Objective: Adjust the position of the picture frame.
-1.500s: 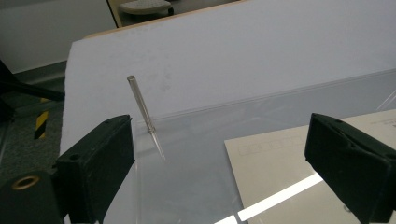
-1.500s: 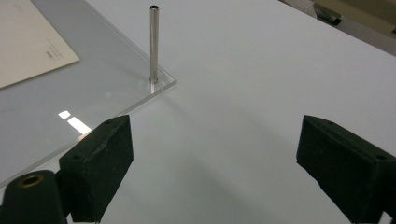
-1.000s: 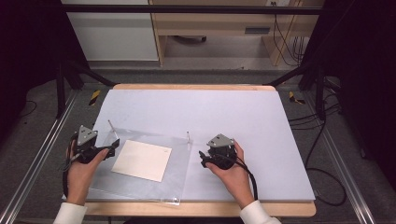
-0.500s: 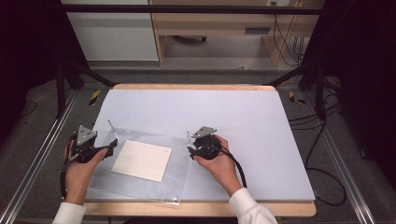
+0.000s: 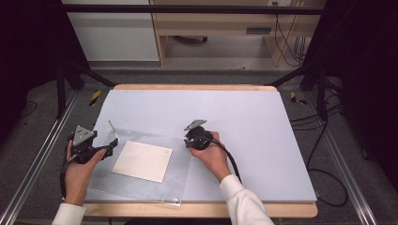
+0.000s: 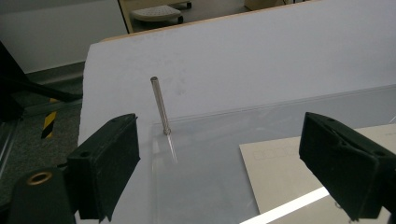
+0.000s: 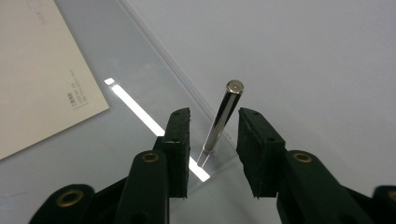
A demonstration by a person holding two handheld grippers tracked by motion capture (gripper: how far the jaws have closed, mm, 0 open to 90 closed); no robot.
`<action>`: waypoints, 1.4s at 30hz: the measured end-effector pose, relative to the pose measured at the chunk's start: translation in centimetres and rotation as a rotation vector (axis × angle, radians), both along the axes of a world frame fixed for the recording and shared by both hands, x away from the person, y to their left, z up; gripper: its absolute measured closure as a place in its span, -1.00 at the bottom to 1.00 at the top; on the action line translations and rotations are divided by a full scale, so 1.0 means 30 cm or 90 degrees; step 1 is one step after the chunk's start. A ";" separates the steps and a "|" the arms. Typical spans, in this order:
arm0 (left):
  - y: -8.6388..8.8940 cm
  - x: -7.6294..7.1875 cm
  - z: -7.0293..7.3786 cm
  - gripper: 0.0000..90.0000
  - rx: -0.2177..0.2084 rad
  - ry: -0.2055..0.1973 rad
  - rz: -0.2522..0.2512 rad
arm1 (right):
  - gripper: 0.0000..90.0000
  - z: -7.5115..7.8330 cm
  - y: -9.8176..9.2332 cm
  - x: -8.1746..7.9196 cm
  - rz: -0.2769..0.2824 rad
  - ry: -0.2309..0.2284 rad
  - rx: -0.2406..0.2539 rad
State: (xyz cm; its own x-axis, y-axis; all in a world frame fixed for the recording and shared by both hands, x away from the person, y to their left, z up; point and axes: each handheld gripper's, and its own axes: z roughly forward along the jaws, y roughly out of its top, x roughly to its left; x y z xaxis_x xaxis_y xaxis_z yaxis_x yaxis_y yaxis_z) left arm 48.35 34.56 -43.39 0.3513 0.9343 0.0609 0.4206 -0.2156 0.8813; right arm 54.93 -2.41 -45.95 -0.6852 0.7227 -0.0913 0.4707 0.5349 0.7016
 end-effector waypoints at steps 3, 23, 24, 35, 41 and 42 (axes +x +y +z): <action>-0.003 0.003 -0.004 -0.75 -0.003 0.003 0.001 | 0.52 -0.004 0.002 0.005 -0.001 0.010 0.000; 0.015 0.042 0.023 -0.35 -0.006 0.013 -0.022 | 0.89 -0.025 0.007 0.030 -0.012 0.040 0.020; 0.022 0.058 0.024 -0.23 -0.002 0.021 -0.027 | 0.89 -0.024 0.008 0.030 -0.010 0.041 0.018; 0.057 0.235 -0.038 0.16 0.044 0.108 -0.018 | 0.89 -0.022 0.004 0.035 -0.008 0.051 0.022; 0.059 0.281 -0.083 0.33 0.061 0.131 -0.015 | 0.89 -0.017 0.006 0.037 -0.006 0.056 0.012; 0.057 0.285 -0.087 0.41 0.065 0.130 -0.018 | 0.89 -0.018 0.005 0.037 -0.004 0.056 0.012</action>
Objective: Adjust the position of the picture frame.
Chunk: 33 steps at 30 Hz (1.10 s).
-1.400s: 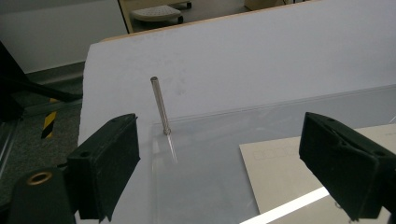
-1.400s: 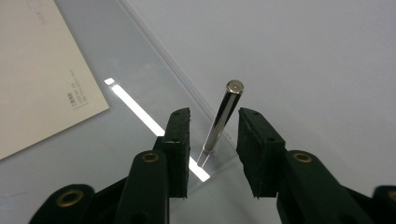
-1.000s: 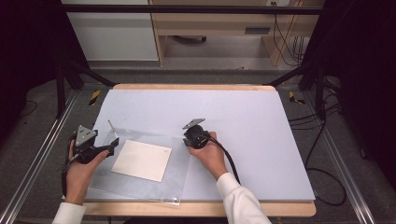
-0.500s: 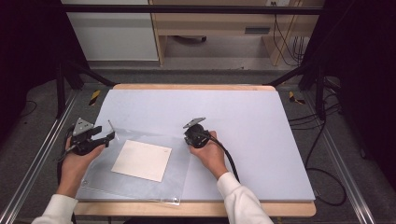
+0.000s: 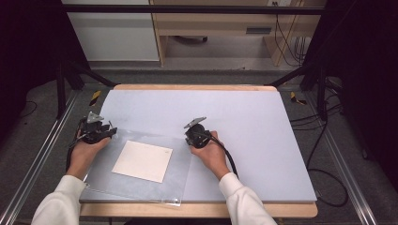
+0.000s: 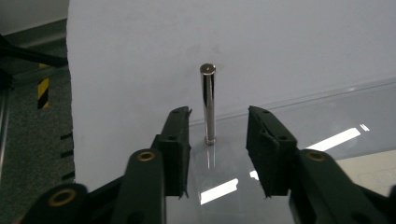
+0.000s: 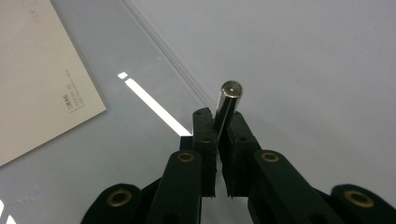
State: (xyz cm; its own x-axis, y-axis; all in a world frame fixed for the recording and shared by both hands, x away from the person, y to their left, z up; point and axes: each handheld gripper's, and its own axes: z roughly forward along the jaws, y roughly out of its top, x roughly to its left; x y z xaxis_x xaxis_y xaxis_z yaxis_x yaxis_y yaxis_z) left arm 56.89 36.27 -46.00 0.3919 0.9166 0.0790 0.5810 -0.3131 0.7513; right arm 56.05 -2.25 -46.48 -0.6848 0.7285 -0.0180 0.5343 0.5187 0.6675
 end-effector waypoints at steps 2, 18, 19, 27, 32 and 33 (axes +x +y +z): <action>-0.002 0.002 -0.002 0.49 0.006 -0.002 -0.002 | 0.89 0.000 0.000 0.000 0.001 0.000 0.001; -0.005 0.044 -0.026 0.83 0.017 0.008 -0.004 | 0.89 0.001 0.002 0.001 -0.008 0.004 0.004; -0.005 0.045 -0.026 0.83 0.015 0.009 -0.002 | 0.89 0.001 0.002 0.000 -0.010 0.005 0.005; 0.008 0.045 -0.011 0.88 -0.018 0.019 0.002 | 0.90 0.002 0.001 0.000 -0.009 0.005 0.007; 0.003 0.036 0.031 0.88 -0.012 0.029 0.001 | 0.89 0.015 -0.008 -0.002 -0.010 0.009 0.021; 0.000 0.031 0.041 0.88 -0.010 0.028 -0.001 | 0.88 0.024 -0.012 -0.003 -0.009 0.008 0.024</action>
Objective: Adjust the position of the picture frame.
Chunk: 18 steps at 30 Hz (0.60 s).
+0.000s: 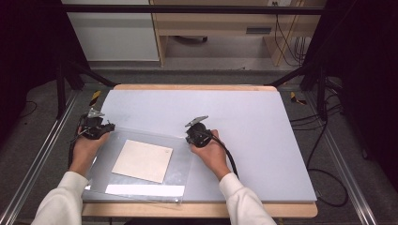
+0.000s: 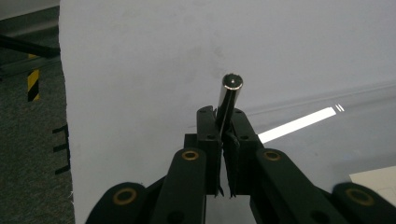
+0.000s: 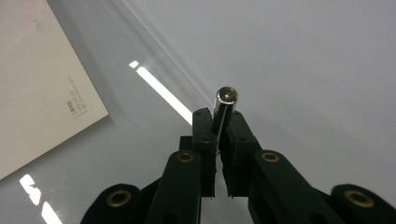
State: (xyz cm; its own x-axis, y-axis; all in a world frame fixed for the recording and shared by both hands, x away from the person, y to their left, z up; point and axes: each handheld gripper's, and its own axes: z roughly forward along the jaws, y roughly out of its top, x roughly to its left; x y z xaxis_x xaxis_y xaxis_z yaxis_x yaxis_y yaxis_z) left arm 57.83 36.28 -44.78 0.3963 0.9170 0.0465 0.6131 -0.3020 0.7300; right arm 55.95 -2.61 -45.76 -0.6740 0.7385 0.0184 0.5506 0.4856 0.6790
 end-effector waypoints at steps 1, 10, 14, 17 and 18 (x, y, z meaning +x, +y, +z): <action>-0.003 -0.005 0.011 0.89 0.005 0.002 -0.006 | 0.88 0.009 -0.003 -0.002 0.001 0.001 -0.001; -0.058 -0.056 0.139 0.87 0.012 -0.018 -0.037 | 0.84 0.092 -0.070 -0.010 0.010 0.013 -0.005; -0.100 -0.068 0.187 0.86 0.022 -0.017 -0.059 | 0.84 0.137 -0.127 -0.020 -0.009 0.000 -0.008; -0.174 -0.078 0.223 0.86 0.033 -0.021 -0.086 | 0.83 0.173 -0.181 -0.018 -0.022 -0.009 -0.013; -0.190 -0.079 0.227 0.86 0.032 -0.023 -0.089 | 0.83 0.186 -0.206 -0.018 -0.028 -0.011 -0.017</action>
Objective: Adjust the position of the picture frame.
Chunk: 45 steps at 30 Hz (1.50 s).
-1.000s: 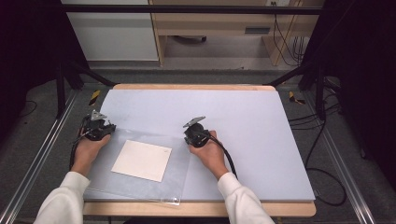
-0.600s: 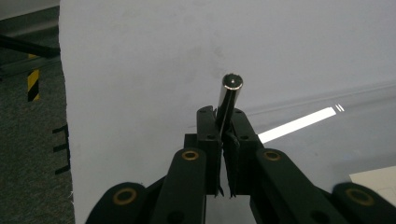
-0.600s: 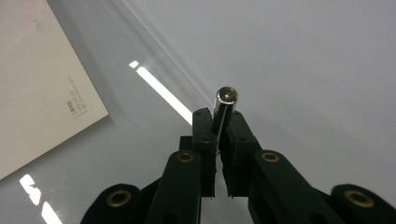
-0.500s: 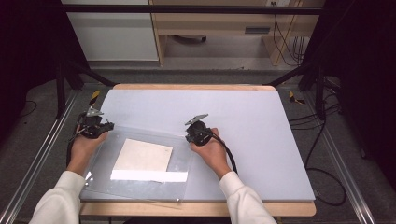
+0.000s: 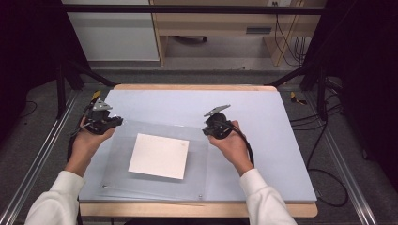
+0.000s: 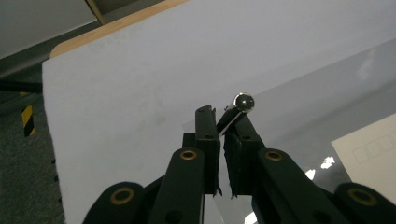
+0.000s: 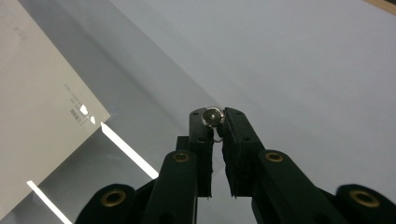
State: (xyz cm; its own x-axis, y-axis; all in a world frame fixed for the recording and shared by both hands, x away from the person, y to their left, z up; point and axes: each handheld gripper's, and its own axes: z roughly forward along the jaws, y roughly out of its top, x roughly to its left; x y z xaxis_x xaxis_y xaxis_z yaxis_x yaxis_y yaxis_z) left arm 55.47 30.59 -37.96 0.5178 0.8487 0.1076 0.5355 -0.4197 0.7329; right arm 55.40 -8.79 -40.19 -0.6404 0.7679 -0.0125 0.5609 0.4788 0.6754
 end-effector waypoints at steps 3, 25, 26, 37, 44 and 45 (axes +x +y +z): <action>-0.042 -0.001 0.008 0.85 -0.001 0.001 -0.014 | 0.83 0.024 -0.062 -0.001 -0.012 -0.006 -0.003; -0.371 0.022 0.048 0.85 -0.003 0.022 -0.077 | 0.83 0.137 -0.385 0.034 -0.088 0.010 -0.016; -0.374 0.027 0.040 0.85 0.001 0.023 -0.077 | 0.83 0.127 -0.387 0.042 -0.088 0.013 -0.020; -0.362 0.115 -0.121 0.85 -0.017 0.070 -0.065 | 0.83 -0.030 -0.384 0.104 -0.089 0.044 -0.008; -0.385 0.141 -0.183 0.88 0.007 0.083 -0.042 | 0.87 -0.116 -0.379 0.129 -0.101 0.040 -0.007; -0.385 0.141 -0.188 0.88 0.009 0.084 -0.041 | 0.87 -0.125 -0.380 0.131 -0.101 0.038 -0.002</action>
State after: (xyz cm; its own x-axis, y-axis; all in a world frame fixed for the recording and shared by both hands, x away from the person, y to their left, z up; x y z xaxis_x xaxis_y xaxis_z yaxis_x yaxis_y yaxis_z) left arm 59.72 19.05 -43.61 0.5822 0.8117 0.0466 0.5984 -0.4665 0.6513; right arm 59.35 -20.20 -43.94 -0.5111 0.8593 0.0193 0.6686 0.3834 0.6372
